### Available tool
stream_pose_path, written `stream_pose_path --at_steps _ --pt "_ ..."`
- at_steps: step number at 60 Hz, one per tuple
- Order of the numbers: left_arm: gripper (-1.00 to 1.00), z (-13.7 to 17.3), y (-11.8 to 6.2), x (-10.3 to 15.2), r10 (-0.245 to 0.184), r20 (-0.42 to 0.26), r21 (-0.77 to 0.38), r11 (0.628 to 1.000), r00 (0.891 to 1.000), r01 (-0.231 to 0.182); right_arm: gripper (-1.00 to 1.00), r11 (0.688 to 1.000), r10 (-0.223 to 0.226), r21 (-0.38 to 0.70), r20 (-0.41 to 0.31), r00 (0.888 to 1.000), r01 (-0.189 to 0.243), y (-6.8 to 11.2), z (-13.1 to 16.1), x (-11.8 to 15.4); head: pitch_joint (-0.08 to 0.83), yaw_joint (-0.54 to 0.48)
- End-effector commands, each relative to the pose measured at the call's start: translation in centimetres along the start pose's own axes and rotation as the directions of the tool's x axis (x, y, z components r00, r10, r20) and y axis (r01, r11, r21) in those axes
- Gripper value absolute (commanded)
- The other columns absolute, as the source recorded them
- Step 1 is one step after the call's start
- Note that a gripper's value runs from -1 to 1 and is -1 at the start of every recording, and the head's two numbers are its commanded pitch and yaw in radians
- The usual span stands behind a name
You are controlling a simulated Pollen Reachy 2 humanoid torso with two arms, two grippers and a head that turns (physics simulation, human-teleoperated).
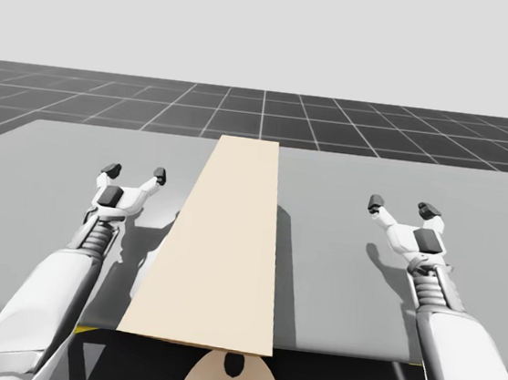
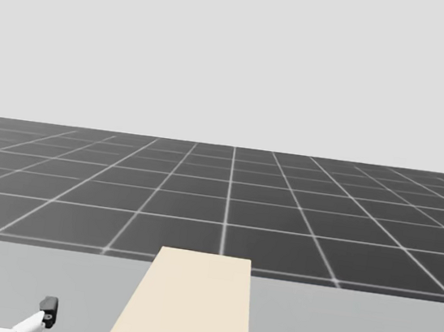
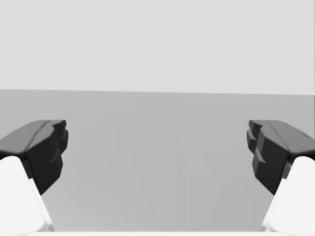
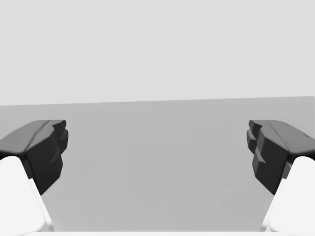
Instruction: Retrieve the object from inside the box.
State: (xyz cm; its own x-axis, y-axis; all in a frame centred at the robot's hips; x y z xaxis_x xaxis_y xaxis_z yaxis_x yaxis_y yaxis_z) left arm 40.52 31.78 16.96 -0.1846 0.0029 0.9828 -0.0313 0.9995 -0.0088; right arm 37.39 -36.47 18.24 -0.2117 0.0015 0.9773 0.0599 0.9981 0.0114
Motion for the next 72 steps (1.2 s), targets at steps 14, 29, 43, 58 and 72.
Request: stream_pose_path --at_steps 14,29,43,58,72 --pt "-1.0 0.1 -0.2 -0.3 -0.008 -0.058 -0.048 0.999 0.998 0.005 -1.0 0.993 -0.001 0.115 -0.067 0.998 0.008 0.3 0.0 -0.9 0.029 0.03" --pt "-1.0 2.0 -2.8 -0.5 -0.106 -0.069 -0.392 0.917 0.992 0.071 -1.0 0.95 0.038 0.312 -0.062 0.997 -0.017 2.0 0.5 -1.3 0.026 0.03" --pt "-1.0 4.6 -6.0 -0.9 -0.203 -0.009 -0.653 0.743 0.979 0.148 -1.0 0.868 0.049 0.495 0.008 0.999 -0.046 4.1 1.7 -1.0 0.026 0.02" --pt "-1.0 5.9 -7.1 -0.1 -0.158 0.016 -0.744 0.658 0.987 0.117 -1.0 0.756 0.03 0.651 0.067 0.997 -0.067 5.6 3.1 -0.5 0.029 0.02" --pt "-1.0 7.9 -7.3 0.4 -0.168 0.039 -0.863 0.49 0.985 0.118 -1.0 0.64 0.026 0.762 0.105 0.994 -0.097 6.7 4.4 -0.5 0.028 0.02"
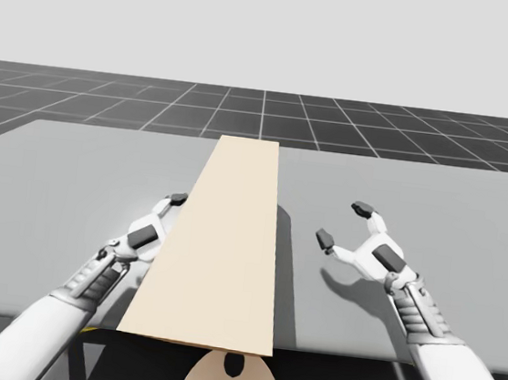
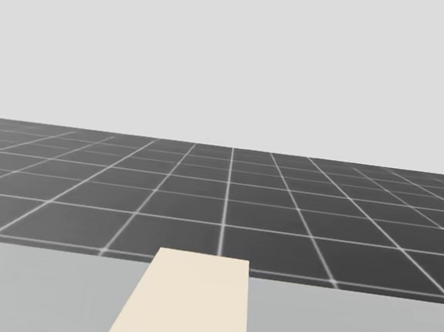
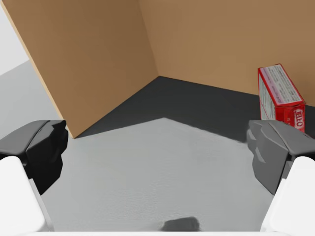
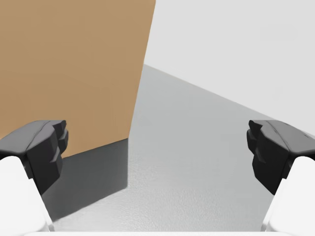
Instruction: Retrieve the object from inside the box.
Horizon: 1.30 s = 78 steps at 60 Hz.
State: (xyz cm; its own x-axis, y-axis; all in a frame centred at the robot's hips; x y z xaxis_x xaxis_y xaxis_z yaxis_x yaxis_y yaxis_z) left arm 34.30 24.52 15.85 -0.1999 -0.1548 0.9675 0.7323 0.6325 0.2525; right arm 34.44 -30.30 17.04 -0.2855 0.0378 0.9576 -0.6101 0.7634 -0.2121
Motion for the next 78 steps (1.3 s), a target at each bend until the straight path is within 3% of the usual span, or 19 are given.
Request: stream_pose_path --at_steps 1,11,14,17,19,25,27,34,44,50,64,74,76,77,78 --pt "-1.0 0.7 -1.2 0.4 -0.025 0.0 -0.146 0.989 1.0 0.024 -1.0 0.993 0.018 0.117 0.025 1.0 -0.021 1.2 0.1 0.1 0.028 0.02" --pt "-1.0 0.6 -2.3 0.8 -0.026 -0.004 -0.247 0.969 1.0 0.024 -1.0 0.991 0.035 0.132 0.03 0.999 -0.039 1.4 0.0 0.0 0.027 0.01" --pt "-1.0 0.3 -2.5 0.8 -0.007 0.002 -0.268 0.963 1.0 0.008 -1.0 0.99 0.041 0.133 0.031 0.999 -0.045 1.4 0.0 -0.1 0.026 0.01" --pt "-1.0 -0.4 -2.8 0.5 0.04 0.014 -0.295 0.955 0.999 -0.034 -1.0 0.99 0.048 0.134 0.034 0.998 -0.052 1.5 -0.1 -0.2 0.026 0.02" --pt "-1.0 -0.7 -2.8 0.4 0.034 0.013 -0.294 0.955 0.999 -0.029 -1.0 0.99 0.048 0.135 0.034 0.998 -0.052 1.5 -0.1 -0.2 0.026 0.01" --pt "-1.0 -2.0 -3.0 -0.5 0.081 0.023 -0.32 0.945 0.996 -0.069 -1.0 0.989 0.059 0.135 0.04 0.997 -0.064 1.6 -0.2 -0.2 0.027 0.01" --pt "-1.0 -2.4 -3.0 -0.8 0.063 0.037 -0.316 0.948 0.997 -0.048 -1.0 0.989 0.064 0.134 0.042 0.997 -0.069 1.6 -0.3 -0.2 0.028 0.01" --pt "-1.0 -4.1 -2.6 -1.9 0.131 0.042 -0.327 0.939 0.99 -0.11 -1.0 0.989 0.079 0.12 0.06 0.995 -0.085 1.6 -0.4 -0.3 0.032 0.02" --pt "-1.0 -6.6 -2.7 -3.5 0.151 0.016 -0.381 0.915 0.988 -0.133 -1.0 0.99 0.081 0.112 0.067 0.994 -0.088 1.6 -0.5 -0.3 0.036 0.02" --pt "-1.0 -7.8 -3.0 -3.9 0.189 0.005 -0.418 0.892 0.982 -0.169 -1.0 0.99 0.082 0.111 0.068 0.994 -0.089 1.7 -0.5 -0.3 0.038 0.02" --pt "-1.0 -9.7 -3.7 -4.6 0.177 -0.011 -0.47 0.867 0.984 -0.162 -1.0 0.989 0.089 0.109 0.067 0.994 -0.096 1.8 -0.6 -0.4 0.041 0.01" --pt "-1.0 -10.2 -3.8 -5.5 0.193 -0.072 -0.485 0.851 0.979 -0.204 -1.0 0.989 0.09 0.108 0.065 0.994 -0.096 1.8 -0.6 -0.5 0.045 0.01" --pt "-0.66 -10.2 -3.8 -5.7 0.189 -0.073 -0.485 0.852 0.979 -0.2 -1.0 0.99 0.089 0.107 0.065 0.994 -0.096 1.8 -0.6 -0.4 0.046 0.01" --pt "-0.3 -10.2 -3.8 -5.8 0.186 -0.07 -0.481 0.854 0.98 -0.197 -1.0 0.99 0.089 0.106 0.065 0.994 -0.096 1.8 -0.6 -0.5 0.047 0.01" --pt "-0.15 -10.3 -3.8 -5.9 0.187 -0.066 -0.476 0.857 0.98 -0.196 -1.0 0.99 0.089 0.106 0.064 0.994 -0.095 1.8 -0.6 -0.5 0.048 0.01"
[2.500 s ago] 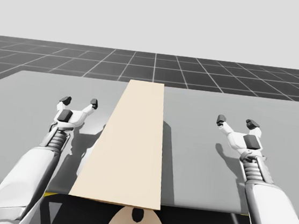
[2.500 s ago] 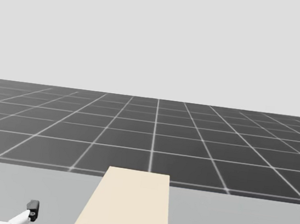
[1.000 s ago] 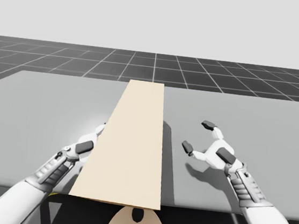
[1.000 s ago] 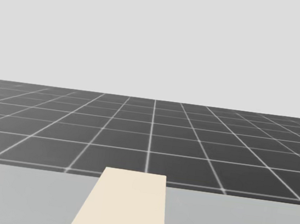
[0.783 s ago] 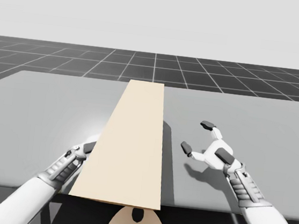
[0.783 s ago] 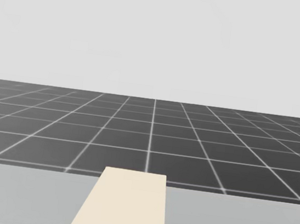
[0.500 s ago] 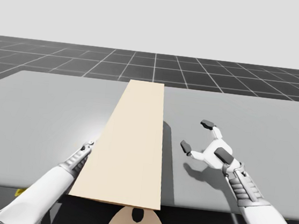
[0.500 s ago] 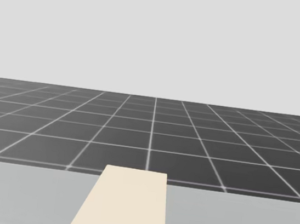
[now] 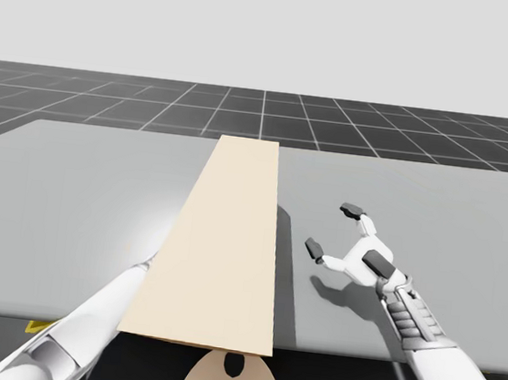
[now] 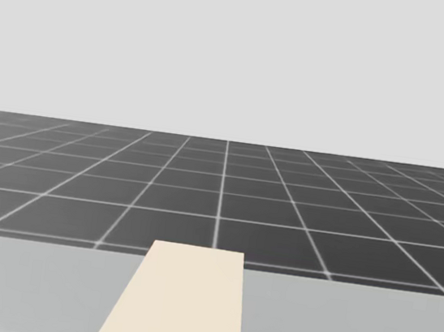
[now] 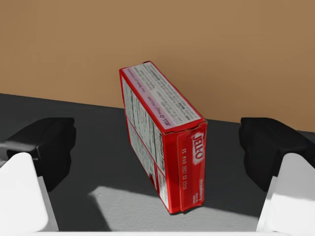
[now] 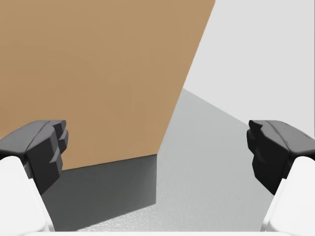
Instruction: Retrieve the object from inside the box.
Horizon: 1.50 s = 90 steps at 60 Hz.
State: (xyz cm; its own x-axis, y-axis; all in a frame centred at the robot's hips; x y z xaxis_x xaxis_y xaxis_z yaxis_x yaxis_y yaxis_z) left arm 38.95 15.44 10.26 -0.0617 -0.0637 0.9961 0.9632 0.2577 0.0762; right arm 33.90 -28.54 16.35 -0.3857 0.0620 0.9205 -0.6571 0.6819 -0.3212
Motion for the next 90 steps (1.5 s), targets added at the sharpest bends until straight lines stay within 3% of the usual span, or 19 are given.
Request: stream_pose_path --at_steps 1,2,5,9,21,25,34,53,65,74,90 --pt "0.43 -0.3 0.4 -1.0 0.04 -0.029 -0.049 0.998 0.999 -0.041 -1.0 1.0 0.001 -0.002 -0.003 1.0 -0.001 0.0 0.0 -0.1 0.049 0.01" --pt "0.75 -0.3 0.4 -1.0 0.043 -0.029 -0.05 0.998 0.999 -0.044 -1.0 1.0 0.001 -0.003 -0.003 1.0 -0.001 0.0 0.0 -0.1 0.052 0.01" --pt "0.91 -0.3 0.4 -1.1 0.042 -0.024 -0.05 0.998 0.999 -0.043 -1.0 1.0 0.003 -0.003 -0.005 1.0 -0.003 0.0 0.0 -0.1 0.056 0.0" --pt "0.97 -0.2 0.3 -1.1 0.032 -0.022 -0.05 0.998 0.999 -0.033 -1.0 1.0 0.003 -0.002 -0.004 1.0 -0.003 0.0 0.0 -0.1 0.056 0.01" --pt "1.0 0.8 0.3 0.2 -0.014 -0.024 -0.017 1.0 1.0 0.013 -1.0 1.0 0.006 -0.003 -0.005 1.0 -0.006 -0.1 0.0 -0.1 0.058 0.01" --pt "1.0 2.0 0.2 1.0 -0.022 -0.016 0.014 1.0 1.0 0.022 -1.0 1.0 0.007 -0.004 -0.004 1.0 -0.007 -0.1 0.0 -0.1 0.057 0.0" --pt "1.0 5.8 -0.3 1.2 -0.083 -0.036 0.106 0.991 0.996 0.087 -1.0 1.0 0.01 -0.009 -0.007 1.0 -0.01 -0.1 -0.1 -0.2 0.054 0.0" --pt "1.0 15.3 -1.3 2.6 -0.109 -0.007 0.282 0.953 0.994 0.107 -1.0 1.0 0.009 -0.011 -0.003 1.0 -0.009 -0.3 0.0 -0.2 0.046 0.0" --pt "1.0 19.1 -1.6 2.9 -0.096 -0.046 0.364 0.925 0.994 0.107 -1.0 1.0 0.013 -0.014 -0.006 1.0 -0.014 -0.3 -0.1 -0.2 0.043 0.0" --pt "1.0 22.1 -1.8 4.5 -0.094 -0.047 0.427 0.898 0.994 0.105 -1.0 1.0 0.012 -0.017 -0.003 1.0 -0.012 -0.4 0.0 -0.2 0.043 0.0" --pt "1.0 25.1 -0.9 8.9 -0.168 -0.022 0.513 0.844 0.986 0.155 -1.0 1.0 0.014 -0.022 -0.001 1.0 -0.014 -0.5 0.0 -0.2 0.041 0.0"
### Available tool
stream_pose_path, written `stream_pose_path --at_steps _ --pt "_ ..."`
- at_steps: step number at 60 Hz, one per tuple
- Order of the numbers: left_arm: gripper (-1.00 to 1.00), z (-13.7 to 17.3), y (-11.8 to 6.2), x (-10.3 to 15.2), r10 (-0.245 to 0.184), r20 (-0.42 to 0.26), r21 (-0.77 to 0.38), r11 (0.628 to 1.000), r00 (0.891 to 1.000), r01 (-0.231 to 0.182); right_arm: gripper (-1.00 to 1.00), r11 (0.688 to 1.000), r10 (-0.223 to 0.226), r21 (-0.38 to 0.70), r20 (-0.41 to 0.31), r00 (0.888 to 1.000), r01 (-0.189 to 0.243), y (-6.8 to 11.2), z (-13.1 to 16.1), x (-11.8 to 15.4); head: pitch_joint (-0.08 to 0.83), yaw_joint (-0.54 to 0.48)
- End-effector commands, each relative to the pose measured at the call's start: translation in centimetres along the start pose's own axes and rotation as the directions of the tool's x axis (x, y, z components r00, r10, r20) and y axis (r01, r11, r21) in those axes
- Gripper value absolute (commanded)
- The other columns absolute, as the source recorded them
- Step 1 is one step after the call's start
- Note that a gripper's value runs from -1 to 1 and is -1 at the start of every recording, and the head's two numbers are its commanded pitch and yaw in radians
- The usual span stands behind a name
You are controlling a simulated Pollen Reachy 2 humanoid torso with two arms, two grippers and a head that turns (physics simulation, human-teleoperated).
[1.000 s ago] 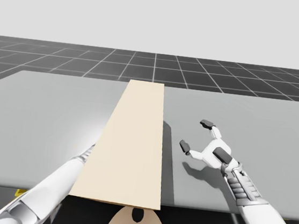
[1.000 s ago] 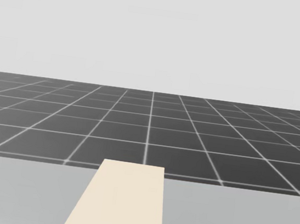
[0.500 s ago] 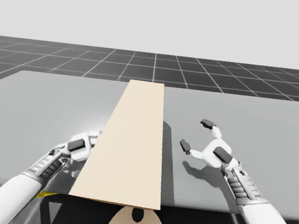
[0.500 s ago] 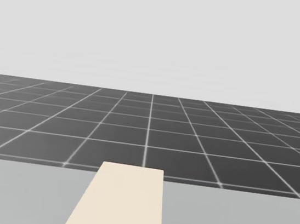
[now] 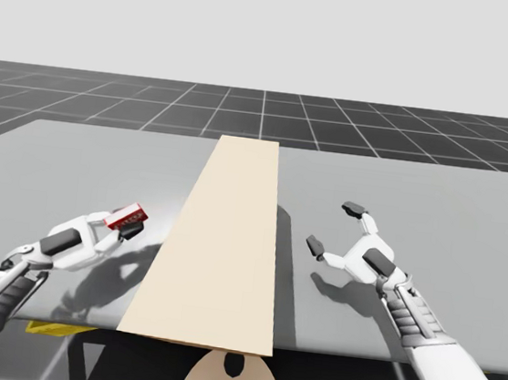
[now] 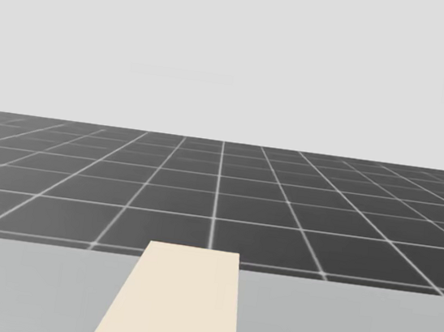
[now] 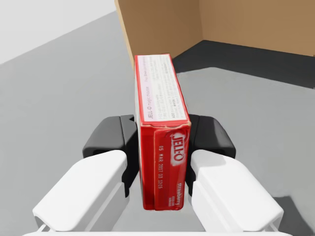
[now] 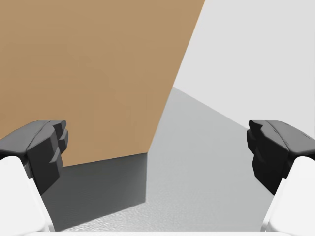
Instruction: Retrieve the object from inside the box.
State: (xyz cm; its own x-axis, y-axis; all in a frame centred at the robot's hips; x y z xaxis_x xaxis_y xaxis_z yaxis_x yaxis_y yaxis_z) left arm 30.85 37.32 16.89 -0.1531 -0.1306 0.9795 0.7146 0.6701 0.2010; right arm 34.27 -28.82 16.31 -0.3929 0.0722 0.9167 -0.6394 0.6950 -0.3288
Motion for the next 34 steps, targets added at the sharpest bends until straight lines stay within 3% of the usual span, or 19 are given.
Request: stream_pose_path --at_steps 1,14,19,34 --pt "1.0 1.1 2.0 3.5 -0.05 0.053 0.057 0.997 0.997 0.047 -1.0 1.0 0.001 -0.003 0.001 1.0 -0.001 -0.1 0.0 0.0 0.042 0.0" --pt "1.0 1.6 3.3 7.3 -0.091 0.109 0.1 0.992 0.99 0.08 -1.0 1.0 0.008 -0.007 0.006 1.0 -0.008 -0.2 0.1 0.1 0.044 0.01" --pt "1.0 1.4 3.6 8.7 -0.092 0.147 0.122 0.99 0.985 0.074 -1.0 1.0 0.009 -0.01 0.007 1.0 -0.009 -0.2 0.1 0.1 0.044 0.01" --pt "1.0 -1.6 5.1 16.0 -0.13 0.267 0.191 0.978 0.955 0.08 -1.0 1.0 0.014 -0.016 0.006 1.0 -0.014 -0.2 0.2 0.1 0.046 0.01"
